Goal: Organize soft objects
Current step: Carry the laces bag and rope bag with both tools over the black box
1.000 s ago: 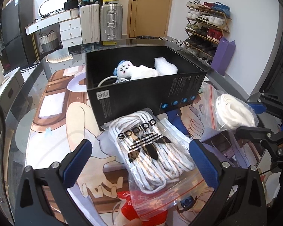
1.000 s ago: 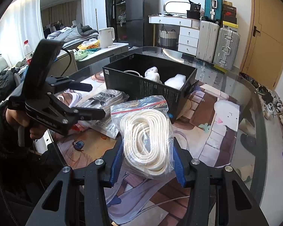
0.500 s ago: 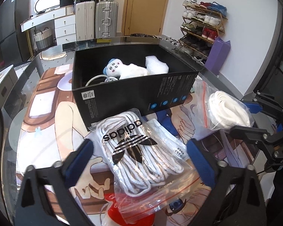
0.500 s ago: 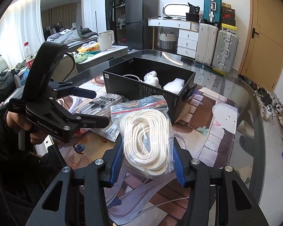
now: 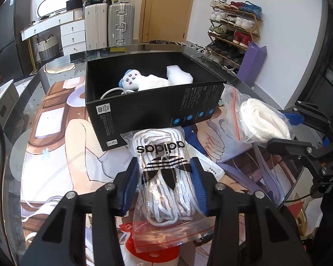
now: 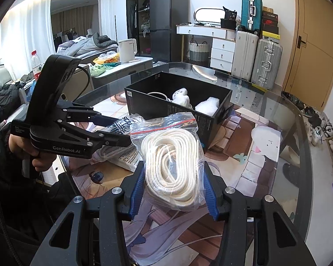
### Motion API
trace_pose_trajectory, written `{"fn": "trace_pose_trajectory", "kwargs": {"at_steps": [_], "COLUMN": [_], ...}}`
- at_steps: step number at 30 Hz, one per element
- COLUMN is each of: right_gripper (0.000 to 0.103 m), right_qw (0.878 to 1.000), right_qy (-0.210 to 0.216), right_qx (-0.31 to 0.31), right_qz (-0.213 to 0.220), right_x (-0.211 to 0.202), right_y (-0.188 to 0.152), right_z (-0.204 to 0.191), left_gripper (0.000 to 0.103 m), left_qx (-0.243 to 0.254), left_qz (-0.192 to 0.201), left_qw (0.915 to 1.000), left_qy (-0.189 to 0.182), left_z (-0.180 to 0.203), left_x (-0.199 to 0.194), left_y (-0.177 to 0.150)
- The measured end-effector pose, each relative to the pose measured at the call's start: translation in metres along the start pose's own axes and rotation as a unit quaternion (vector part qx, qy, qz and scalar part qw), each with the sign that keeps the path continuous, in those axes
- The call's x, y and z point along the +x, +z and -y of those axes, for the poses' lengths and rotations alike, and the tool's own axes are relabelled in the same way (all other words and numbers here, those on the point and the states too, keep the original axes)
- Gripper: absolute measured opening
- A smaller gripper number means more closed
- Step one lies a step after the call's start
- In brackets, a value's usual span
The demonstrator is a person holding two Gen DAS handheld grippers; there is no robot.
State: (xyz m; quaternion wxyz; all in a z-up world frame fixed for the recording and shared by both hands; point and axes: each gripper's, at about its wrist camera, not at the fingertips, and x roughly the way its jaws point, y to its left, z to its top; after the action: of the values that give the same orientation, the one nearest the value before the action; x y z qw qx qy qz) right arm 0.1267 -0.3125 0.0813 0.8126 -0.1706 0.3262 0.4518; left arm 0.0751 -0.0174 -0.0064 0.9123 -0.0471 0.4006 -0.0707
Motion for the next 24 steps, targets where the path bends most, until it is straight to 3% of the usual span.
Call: {"fn": "trace_pose_trajectory", "kwargs": {"at_steps": [11,24], "right_gripper": [0.048,0.048], "right_qw": [0.998,0.996], "right_qy": [-0.01,-0.036], "right_qx": [0.024,0.065], "right_qz": [0.052,0.054], "right_x": [-0.013,-0.008], "right_y": [0.009,0.033], "right_z": [0.0,0.003], "left_gripper": [0.043,0.043], "left_qx": [-0.002,-0.012], "left_qz": [0.039,0.084], "left_qw": [0.9992,0.9964], "left_qy": [-0.004,0.004], "left_z": [-0.002,-0.016], "left_x": [-0.028,-0.053], "left_y": [0.006,0.034]}}
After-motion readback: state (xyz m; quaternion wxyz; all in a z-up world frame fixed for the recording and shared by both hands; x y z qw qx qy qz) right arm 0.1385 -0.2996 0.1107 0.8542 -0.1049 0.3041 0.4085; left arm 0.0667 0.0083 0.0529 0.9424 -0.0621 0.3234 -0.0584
